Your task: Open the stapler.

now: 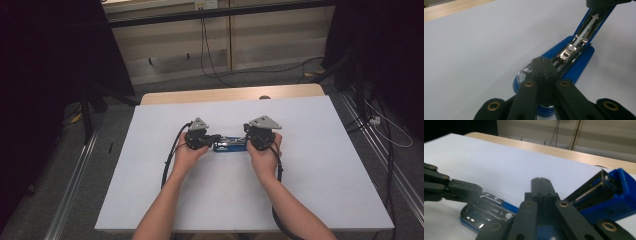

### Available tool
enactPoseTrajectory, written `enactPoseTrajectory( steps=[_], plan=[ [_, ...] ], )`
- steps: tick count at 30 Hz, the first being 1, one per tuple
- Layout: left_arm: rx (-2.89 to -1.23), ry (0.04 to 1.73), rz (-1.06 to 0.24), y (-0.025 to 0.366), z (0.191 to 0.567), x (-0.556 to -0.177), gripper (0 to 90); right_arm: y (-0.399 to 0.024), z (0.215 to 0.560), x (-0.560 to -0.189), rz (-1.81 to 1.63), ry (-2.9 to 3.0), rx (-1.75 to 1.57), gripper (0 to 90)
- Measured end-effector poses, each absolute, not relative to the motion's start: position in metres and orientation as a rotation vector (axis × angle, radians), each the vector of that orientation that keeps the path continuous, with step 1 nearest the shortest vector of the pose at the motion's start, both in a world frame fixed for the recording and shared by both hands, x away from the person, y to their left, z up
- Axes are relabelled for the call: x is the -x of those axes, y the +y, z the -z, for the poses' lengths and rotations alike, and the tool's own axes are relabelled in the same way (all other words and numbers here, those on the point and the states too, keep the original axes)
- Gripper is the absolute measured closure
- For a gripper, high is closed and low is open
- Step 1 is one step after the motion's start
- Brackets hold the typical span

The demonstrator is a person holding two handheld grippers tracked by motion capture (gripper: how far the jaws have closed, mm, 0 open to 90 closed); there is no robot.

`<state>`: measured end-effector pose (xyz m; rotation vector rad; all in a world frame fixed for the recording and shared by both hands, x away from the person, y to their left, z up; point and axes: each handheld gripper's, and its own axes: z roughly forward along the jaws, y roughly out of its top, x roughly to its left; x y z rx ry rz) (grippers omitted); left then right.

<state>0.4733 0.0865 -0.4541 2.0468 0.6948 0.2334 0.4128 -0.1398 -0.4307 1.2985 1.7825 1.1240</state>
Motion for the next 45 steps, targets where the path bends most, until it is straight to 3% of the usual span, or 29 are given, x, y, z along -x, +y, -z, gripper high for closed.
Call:
enactPoseTrajectory(
  steps=[45],
  plan=[
    [-2.042, 0.698, -0.251, 0.086, 0.455, -0.471, 90.0, -0.172, 0.441, -0.411, -1.047, 1.826, -1.332, 90.0]
  ],
)
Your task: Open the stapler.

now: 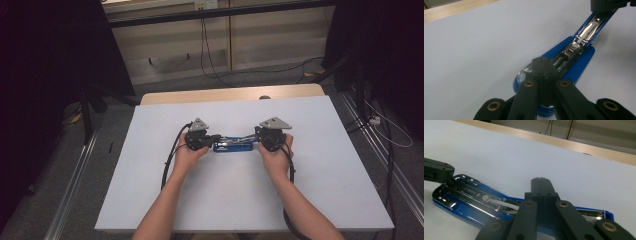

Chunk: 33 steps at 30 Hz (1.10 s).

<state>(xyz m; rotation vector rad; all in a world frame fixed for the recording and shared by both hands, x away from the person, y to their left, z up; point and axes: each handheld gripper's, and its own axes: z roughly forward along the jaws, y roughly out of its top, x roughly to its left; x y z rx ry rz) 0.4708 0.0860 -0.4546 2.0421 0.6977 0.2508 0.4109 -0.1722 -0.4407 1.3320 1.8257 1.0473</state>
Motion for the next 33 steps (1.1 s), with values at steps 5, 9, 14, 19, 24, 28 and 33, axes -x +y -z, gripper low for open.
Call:
enactPoseTrajectory(
  steps=[5, 9, 14, 19, 24, 28, 33],
  plan=[
    [-2.038, 0.706, -0.245, 0.086, 0.455, -0.471, 90.0, -0.176, 0.447, -0.409, -1.047, 1.839, -1.347, 90.0],
    [-2.028, 0.71, -0.245, 0.087, 0.455, -0.471, 90.0, -0.18, 0.449, -0.409, -1.048, 1.846, -1.353, 90.0],
    [-2.01, 0.711, -0.249, 0.087, 0.453, -0.47, 90.0, -0.183, 0.45, -0.408, -1.05, 1.858, -1.348, 90.0],
    [-2.017, 0.704, -0.266, 0.086, 0.451, -0.469, 90.0, -0.186, 0.449, -0.407, -1.043, 1.863, -1.345, 90.0],
    [-2.024, 0.708, -0.271, 0.086, 0.451, -0.469, 90.0, -0.188, 0.45, -0.405, -1.044, 1.867, -1.338, 90.0],
    [-2.022, 0.711, -0.268, 0.085, 0.451, -0.468, 90.0, -0.189, 0.449, -0.405, -1.034, 1.871, -1.331, 90.0],
    [-2.018, 0.714, -0.272, 0.084, 0.45, -0.468, 90.0, -0.193, 0.451, -0.405, -1.069, 1.853, -1.355, 90.0]
  ],
)
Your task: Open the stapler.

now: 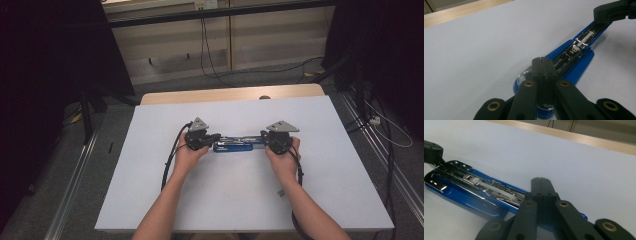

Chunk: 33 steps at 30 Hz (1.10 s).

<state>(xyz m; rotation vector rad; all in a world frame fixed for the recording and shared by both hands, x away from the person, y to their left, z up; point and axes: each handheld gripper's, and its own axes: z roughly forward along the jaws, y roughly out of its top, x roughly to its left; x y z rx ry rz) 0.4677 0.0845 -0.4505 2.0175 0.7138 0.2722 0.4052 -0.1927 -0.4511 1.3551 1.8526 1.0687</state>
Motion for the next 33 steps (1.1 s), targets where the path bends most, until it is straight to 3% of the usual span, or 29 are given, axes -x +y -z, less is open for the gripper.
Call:
enactPoseTrajectory(
  steps=[5, 9, 23, 33],
  plan=[
    [-1.999, 0.719, -0.256, 0.085, 0.448, -0.468, 89.2, -0.193, 0.45, -0.404, -1.068, 1.886, -1.322, 90.0],
    [-1.997, 0.725, -0.222, 0.083, 0.447, -0.466, 77.1, -0.194, 0.448, -0.399, -1.086, 1.916, -1.293, 90.0],
    [-1.968, 0.75, -0.202, 0.097, 0.424, -0.454, 49.0, -0.218, 0.427, -0.362, -1.189, 1.977, -1.182, 64.4],
    [-1.982, 0.803, -0.244, 0.117, 0.422, -0.442, 29.1, -0.244, 0.432, -0.331, -1.203, 2.003, -1.185, 46.1]
  ],
)
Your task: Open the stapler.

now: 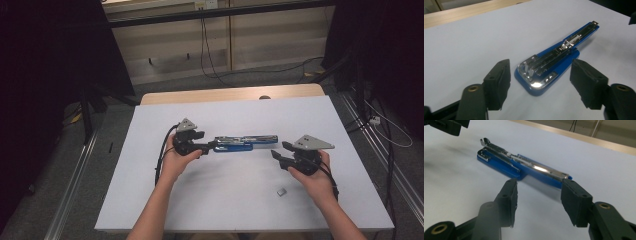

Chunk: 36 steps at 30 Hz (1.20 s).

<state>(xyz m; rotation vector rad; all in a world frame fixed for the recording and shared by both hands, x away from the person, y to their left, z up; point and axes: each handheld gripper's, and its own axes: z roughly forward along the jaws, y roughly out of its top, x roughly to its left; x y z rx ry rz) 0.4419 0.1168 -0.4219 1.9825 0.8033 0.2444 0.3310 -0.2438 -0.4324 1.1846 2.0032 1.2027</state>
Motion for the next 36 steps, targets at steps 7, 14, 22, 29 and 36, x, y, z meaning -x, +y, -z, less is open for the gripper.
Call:
enactPoseTrajectory(
  steps=[7, 14, 22, 29, 36],
  plan=[
    [-1.985, 0.841, -0.319, 0.126, 0.419, -0.434, 15.2, -0.257, 0.439, -0.317, -1.208, 2.018, -1.218, 34.4],
    [-1.981, 0.877, -0.327, 0.139, 0.424, -0.419, 11.5, -0.264, 0.444, -0.309, -1.212, 2.044, -1.225, 27.7],
    [-1.947, 0.913, -0.346, 0.16, 0.427, -0.399, 10.4, -0.273, 0.444, -0.304, -1.186, 2.083, -1.196, 20.4],
    [-1.922, 0.943, -0.355, 0.178, 0.434, -0.383, 9.6, -0.275, 0.444, -0.299, -1.192, 2.129, -1.155, 17.8],
    [-1.925, 0.941, -0.36, 0.186, 0.438, -0.373, 9.4, -0.278, 0.449, -0.295, -1.183, 2.187, -1.121, 17.6]
  ],
)
